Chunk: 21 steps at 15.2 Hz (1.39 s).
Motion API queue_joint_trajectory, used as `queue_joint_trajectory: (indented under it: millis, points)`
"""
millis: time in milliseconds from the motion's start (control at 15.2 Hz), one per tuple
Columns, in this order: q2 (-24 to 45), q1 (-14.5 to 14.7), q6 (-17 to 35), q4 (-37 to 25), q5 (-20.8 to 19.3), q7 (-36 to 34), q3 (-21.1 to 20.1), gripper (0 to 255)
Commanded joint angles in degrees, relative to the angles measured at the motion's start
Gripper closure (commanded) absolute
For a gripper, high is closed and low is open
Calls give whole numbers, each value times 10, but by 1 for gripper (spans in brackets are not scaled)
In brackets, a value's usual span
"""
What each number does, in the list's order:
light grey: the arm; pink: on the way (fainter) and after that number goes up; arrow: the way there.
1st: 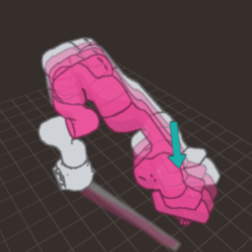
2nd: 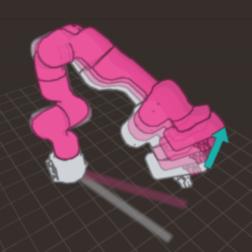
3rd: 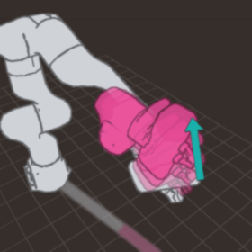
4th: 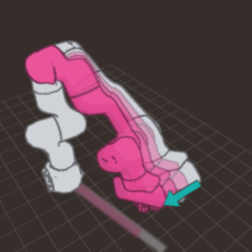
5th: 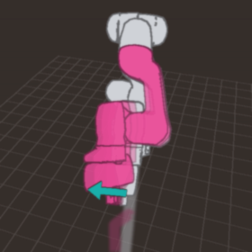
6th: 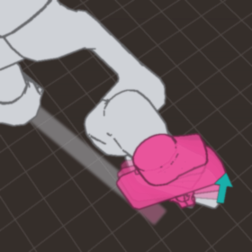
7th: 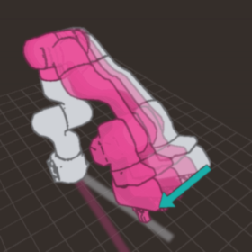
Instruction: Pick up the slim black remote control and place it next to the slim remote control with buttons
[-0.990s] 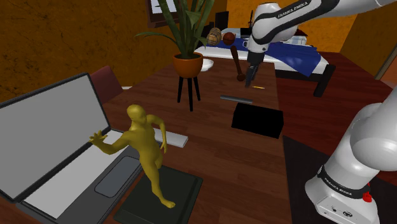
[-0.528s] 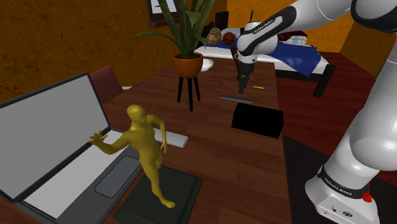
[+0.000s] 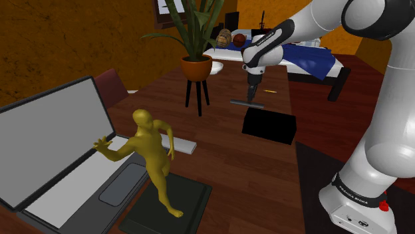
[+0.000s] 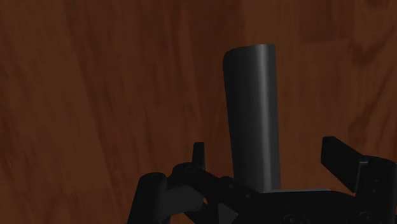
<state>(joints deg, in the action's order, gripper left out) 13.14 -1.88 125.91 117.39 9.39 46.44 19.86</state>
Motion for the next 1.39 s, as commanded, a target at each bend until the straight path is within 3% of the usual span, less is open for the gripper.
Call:
queue_joint_trajectory:
  millis: [0, 528, 594, 1320]
  points:
    - [11, -1, 19, 8, 7, 4, -2, 0]
    - [11, -1, 18, 8, 7, 4, -2, 0]
    - [11, -1, 18, 8, 7, 4, -2, 255]
    - [2, 1, 5, 3, 1, 0, -1, 255]
